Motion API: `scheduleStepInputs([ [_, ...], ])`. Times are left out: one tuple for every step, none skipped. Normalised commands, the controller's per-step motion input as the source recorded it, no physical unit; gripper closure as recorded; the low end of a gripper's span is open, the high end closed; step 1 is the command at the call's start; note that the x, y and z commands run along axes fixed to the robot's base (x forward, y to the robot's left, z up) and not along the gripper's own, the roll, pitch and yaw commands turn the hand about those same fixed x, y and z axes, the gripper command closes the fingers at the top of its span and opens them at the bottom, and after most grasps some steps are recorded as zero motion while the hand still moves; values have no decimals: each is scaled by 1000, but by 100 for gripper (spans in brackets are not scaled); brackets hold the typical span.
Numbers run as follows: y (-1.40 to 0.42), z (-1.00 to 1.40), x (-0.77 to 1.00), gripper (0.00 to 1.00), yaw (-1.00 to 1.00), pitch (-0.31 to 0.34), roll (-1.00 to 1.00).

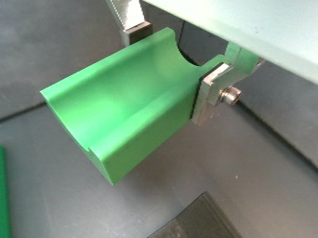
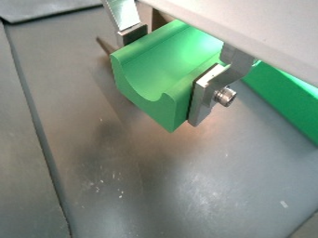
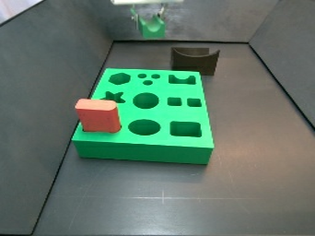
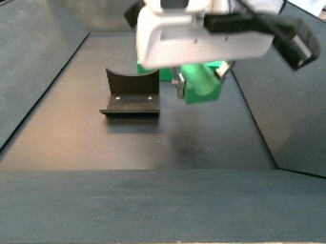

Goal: Pick up the arch object. Move up. Place the arch object on the fixture. Regrasp the arch object. Move to above the board. Insert the arch object.
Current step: Place the arch object on the fixture.

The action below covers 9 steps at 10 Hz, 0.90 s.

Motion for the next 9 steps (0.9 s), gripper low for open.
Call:
scheduleStepInputs([
  [3, 1000, -22, 100, -9, 53, 68],
  [4, 1000, -27, 100, 1, 60, 82],
  [3, 988, -27, 100, 8, 66, 87],
  [4, 838, -24, 100, 14, 72, 90],
  [3, 688, -18, 100, 18, 78, 91],
  [4, 587, -13, 100, 19, 81, 88],
  [8, 331, -1, 100, 20, 90, 67],
  [10, 224, 2, 100, 20, 93, 60],
  [-1000, 397, 756, 100, -929, 174, 445],
])
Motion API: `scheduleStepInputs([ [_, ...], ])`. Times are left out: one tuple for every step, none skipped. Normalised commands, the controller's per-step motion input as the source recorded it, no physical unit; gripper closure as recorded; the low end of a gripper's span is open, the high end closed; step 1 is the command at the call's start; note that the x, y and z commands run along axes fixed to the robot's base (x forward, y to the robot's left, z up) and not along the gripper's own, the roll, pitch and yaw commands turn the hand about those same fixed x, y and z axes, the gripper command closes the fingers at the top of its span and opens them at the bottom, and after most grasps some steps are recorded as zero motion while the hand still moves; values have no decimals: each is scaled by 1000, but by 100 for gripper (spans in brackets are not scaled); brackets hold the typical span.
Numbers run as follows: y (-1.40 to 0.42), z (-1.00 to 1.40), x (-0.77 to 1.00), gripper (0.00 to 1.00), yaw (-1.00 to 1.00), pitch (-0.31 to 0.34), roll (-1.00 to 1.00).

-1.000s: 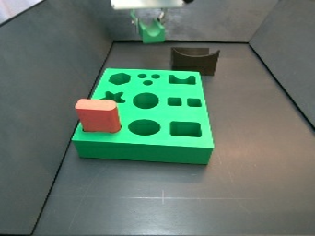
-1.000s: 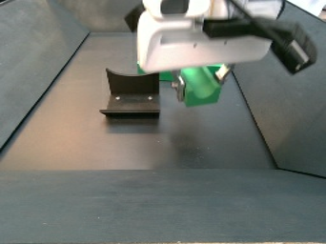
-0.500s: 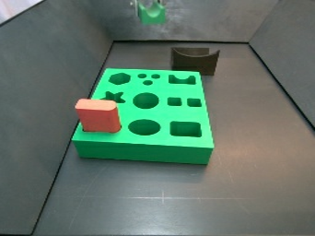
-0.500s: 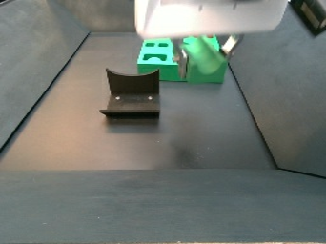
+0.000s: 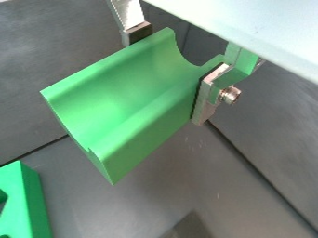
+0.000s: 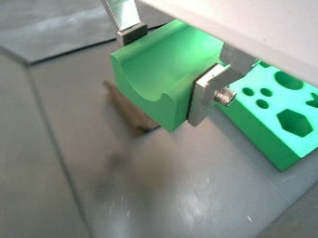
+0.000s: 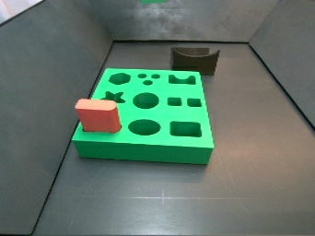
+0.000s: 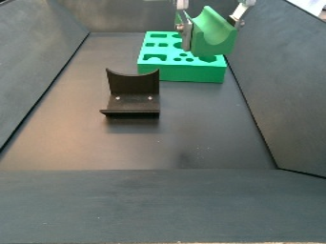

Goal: Pick up the arch object. Move up. Place the arch object on the fixture. Regrasp the arch object. Move to above the board. Insert the arch object.
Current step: Place the arch object on the fixture.

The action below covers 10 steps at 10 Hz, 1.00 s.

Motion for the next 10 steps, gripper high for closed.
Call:
scheduleStepInputs([
  [-1000, 380, 763, 100, -891, 176, 441],
  [-1000, 370, 764, 100, -568, 205, 323],
  [-1000, 361, 789, 100, -355, 207, 223],
  [-1000, 348, 859, 100, -171, 200, 149],
  [-1000, 344, 914, 100, -111, 193, 133],
  [-921, 296, 1000, 100, -37, 185, 114],
  [-761, 233, 1000, 100, -6, 172, 112],
  [-540, 157, 947, 100, 13, 167, 113],
  [-305, 92, 875, 100, 25, 164, 118],
  [-125, 52, 779, 100, 28, 162, 95],
])
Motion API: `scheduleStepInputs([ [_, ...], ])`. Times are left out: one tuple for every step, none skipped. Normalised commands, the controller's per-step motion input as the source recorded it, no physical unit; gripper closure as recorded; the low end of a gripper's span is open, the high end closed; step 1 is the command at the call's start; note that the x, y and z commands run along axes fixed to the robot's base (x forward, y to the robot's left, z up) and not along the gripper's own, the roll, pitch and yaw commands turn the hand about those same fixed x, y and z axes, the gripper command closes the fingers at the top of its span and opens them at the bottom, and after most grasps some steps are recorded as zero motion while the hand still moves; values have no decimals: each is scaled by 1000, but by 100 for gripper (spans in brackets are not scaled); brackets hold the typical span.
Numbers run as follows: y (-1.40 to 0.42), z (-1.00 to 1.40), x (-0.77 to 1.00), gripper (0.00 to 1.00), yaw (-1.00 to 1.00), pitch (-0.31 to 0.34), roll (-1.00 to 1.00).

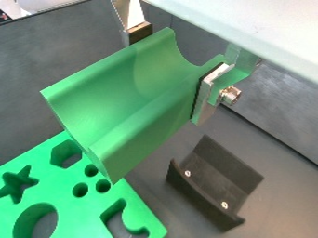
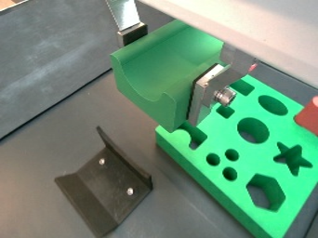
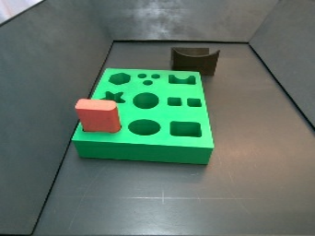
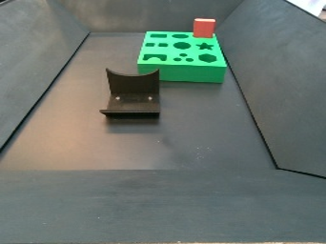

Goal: Pick up the arch object. Move up. Place the arch object on the fixture. Regrasp the arch object. Move to above the board. Insert the arch object.
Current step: Place the arch object on the fixture.

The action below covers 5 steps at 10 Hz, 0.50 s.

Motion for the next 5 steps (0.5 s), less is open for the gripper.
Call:
scheduleStepInputs([
  [-60, 31, 709, 100, 34, 155, 100],
  [-30, 16, 604, 100, 39, 153, 109],
  [-28, 19, 552, 100, 38, 156, 114],
  [-24, 15, 452, 100, 37, 157, 121],
  [1000, -556, 370, 100, 83, 54, -1000],
])
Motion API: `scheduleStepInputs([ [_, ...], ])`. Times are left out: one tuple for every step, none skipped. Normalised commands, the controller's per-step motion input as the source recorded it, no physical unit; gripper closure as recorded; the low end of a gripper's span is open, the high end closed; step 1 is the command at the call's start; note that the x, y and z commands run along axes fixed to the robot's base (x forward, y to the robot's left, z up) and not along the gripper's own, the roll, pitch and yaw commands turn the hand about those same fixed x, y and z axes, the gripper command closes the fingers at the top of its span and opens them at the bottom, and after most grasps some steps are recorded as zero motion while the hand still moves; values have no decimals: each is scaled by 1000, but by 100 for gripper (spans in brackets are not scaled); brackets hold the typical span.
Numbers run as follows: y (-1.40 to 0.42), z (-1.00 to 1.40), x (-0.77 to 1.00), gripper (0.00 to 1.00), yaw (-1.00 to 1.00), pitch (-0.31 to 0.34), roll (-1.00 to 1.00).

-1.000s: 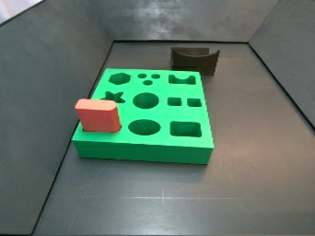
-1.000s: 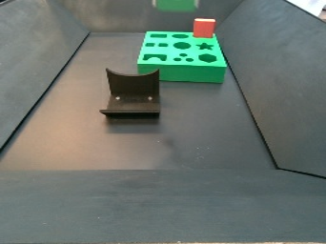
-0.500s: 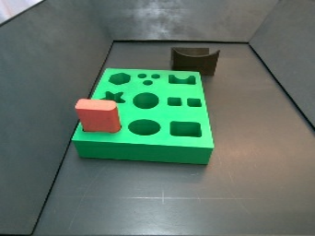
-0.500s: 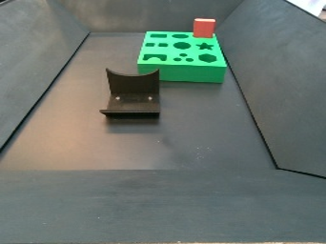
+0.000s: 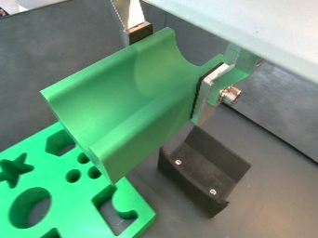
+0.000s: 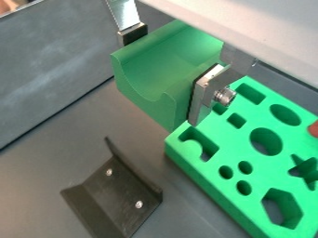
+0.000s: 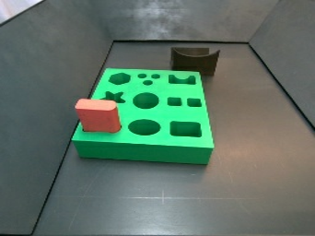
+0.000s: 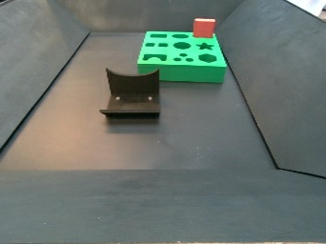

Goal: Pick up the arch object. Move up. Place the arch object on the fixture. Regrasp the arch object. Move to above the board. Insert the arch object.
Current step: Place the arch object on the fixture.

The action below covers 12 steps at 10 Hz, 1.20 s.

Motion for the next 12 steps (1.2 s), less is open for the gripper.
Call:
scheduleStepInputs([
  [1000, -542, 320, 100, 69, 47, -1000],
  [1000, -474, 303, 100, 53, 40, -1000],
  [1000, -400, 264, 100, 45, 51, -1000],
  [1000, -363, 224, 100, 37, 64, -1000],
  [866, -270, 183, 100, 27, 83, -1000],
  [609, -138, 146, 100, 7, 137, -1000],
  [438, -65, 130, 100, -17, 178, -962],
  [277, -42, 113, 100, -37, 181, -781],
  [122, -34, 103, 100, -62, 164, -602],
  [57, -20, 84, 100, -81, 131, -343],
  [48, -2, 66, 100, -90, 103, -241],
  [65, -1000, 99, 100, -169, 3, -1000],
])
